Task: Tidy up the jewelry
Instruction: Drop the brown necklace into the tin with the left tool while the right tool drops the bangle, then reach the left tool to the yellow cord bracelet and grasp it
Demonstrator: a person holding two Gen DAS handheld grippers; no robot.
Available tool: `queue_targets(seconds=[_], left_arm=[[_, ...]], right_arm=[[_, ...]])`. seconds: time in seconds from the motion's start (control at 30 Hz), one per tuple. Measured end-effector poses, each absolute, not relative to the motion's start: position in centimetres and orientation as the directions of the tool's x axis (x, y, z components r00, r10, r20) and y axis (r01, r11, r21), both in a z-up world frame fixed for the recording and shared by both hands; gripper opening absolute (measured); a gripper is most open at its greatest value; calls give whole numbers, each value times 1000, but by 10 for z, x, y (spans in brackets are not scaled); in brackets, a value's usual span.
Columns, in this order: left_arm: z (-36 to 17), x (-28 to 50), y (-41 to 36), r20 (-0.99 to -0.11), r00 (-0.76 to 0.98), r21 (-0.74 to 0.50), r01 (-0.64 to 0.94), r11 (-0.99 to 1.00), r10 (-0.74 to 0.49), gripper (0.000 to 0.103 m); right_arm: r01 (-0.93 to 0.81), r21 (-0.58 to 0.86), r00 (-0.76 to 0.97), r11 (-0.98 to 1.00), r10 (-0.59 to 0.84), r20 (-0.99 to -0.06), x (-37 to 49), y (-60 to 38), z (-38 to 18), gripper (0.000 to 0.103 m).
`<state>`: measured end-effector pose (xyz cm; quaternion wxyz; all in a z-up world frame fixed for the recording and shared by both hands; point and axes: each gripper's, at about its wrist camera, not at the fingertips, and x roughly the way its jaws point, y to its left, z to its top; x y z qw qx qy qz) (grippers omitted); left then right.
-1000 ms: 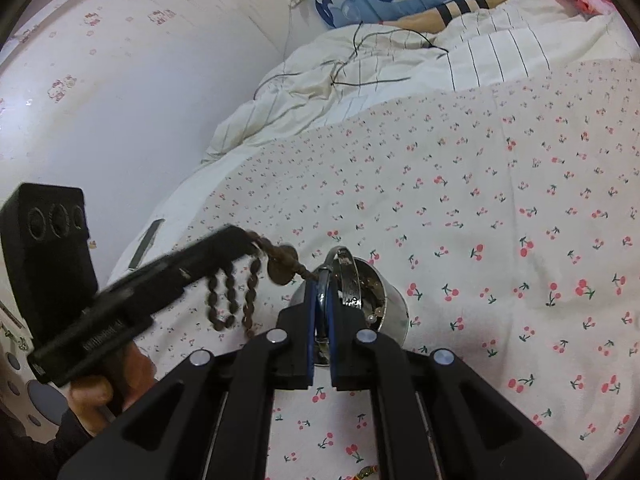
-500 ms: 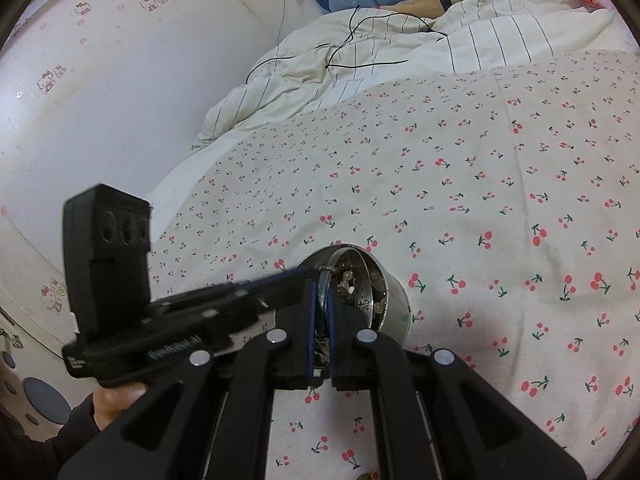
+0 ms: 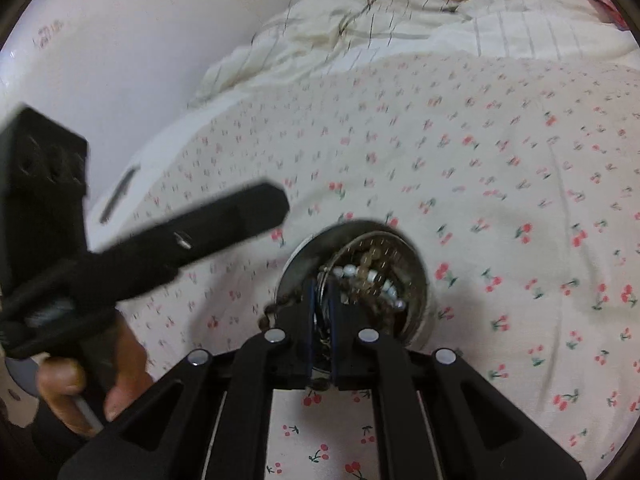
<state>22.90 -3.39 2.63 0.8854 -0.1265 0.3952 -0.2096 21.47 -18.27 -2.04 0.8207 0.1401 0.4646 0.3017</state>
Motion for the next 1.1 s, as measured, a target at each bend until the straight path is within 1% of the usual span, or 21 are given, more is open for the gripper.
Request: queue_targets(seconds=[0.03,0.07,0.23,0.4,0.47,0.57,0.77,0.83,0.9,0.93,1.1], left_arm=[[27,229,-34,-647,599,-389,272,880,-472,51],[28,228,-33,-645,599,-392,273,879,-474,51],[32,221,-29,-628,610,-405,273,872,-483,52],[38,205,-29,-627,635,-358,281,890,-452,52],[39,189,-31,-632,638,-330,292,898,-440,56],[31,161,-40,-656,607,-303,332,893,-448,58],[5,117,-72,-725,501,-265,431,863,-473,58],[-4,111,-84,-747,472,-253,451,856,-469,58],[-12,108,-92,-759,436,-270,465,843,-484,58],[-15,108,-96,-765,416,-283,469,837,-492,58],[-30,108,-108,-787,364,-307,470,828,-499,58]], right_arm=[[-369,511,375,776,628,-682,214,-180,-23,38],[-377,499,380,781,621,-685,213,-179,-22,54],[-408,427,456,807,586,-670,201,-186,3,55],[-370,415,513,831,555,-655,182,-218,25,56],[-334,401,530,853,522,-668,166,-237,27,62],[-290,403,528,868,496,-690,142,-260,21,63],[-191,385,517,903,426,-742,94,-304,3,63],[-173,389,520,905,419,-744,83,-313,-1,62],[-158,402,525,902,421,-740,74,-320,-3,53],[-157,412,524,897,430,-735,69,-323,-4,51],[-160,418,522,894,436,-734,56,-325,-7,51]])
